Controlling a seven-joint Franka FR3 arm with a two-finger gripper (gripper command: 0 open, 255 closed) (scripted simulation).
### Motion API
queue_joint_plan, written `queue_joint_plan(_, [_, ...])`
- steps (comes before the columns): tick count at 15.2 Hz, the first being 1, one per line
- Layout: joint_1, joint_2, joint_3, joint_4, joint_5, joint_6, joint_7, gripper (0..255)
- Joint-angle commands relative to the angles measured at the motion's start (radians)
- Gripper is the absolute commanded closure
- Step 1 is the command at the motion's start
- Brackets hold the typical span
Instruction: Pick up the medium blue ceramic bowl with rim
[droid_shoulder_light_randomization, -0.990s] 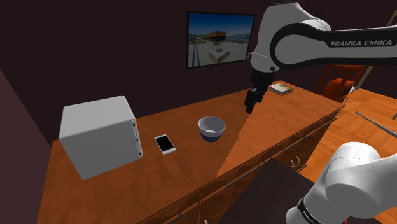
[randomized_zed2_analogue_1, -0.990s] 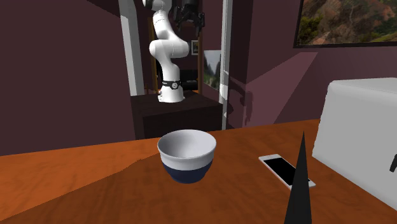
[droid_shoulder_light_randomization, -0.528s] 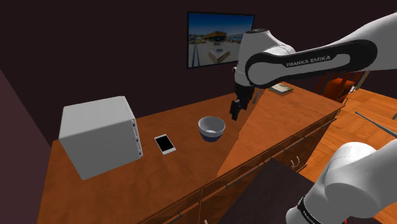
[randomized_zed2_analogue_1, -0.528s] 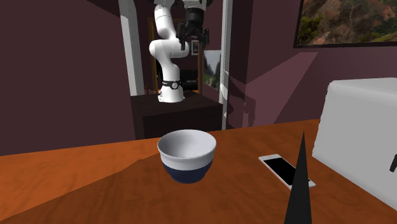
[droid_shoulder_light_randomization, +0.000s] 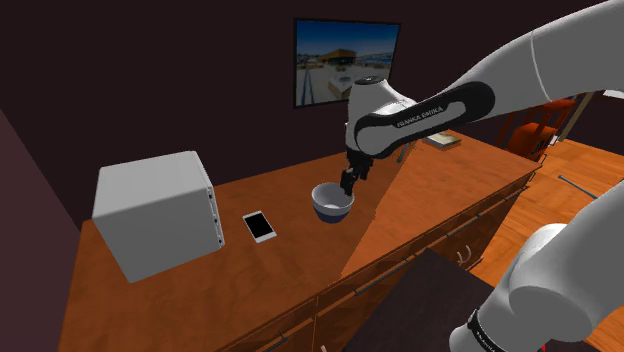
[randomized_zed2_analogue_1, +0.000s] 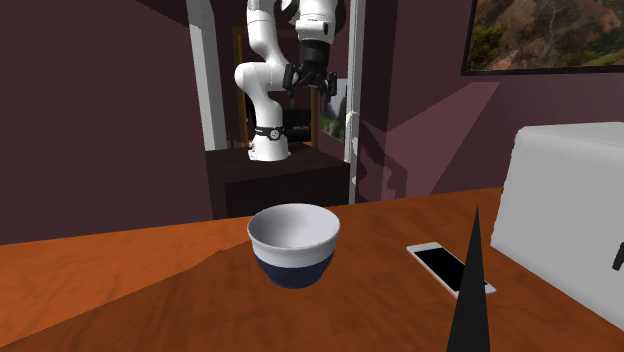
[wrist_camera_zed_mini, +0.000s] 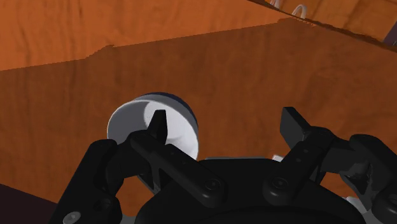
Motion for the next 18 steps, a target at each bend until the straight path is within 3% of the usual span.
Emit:
queue_joint_plan(1, [-0.004,0.084,0.0,0.031,-0.014,0.054,0.012,0])
queue_joint_plan(9, [-0.015,0.402,-0.012,0.208,-0.068,0.196,0.045,0])
queue_joint_plan(18, [-0.018,0.759,-0.033,0.506,-0.098,0.259,0.059,0])
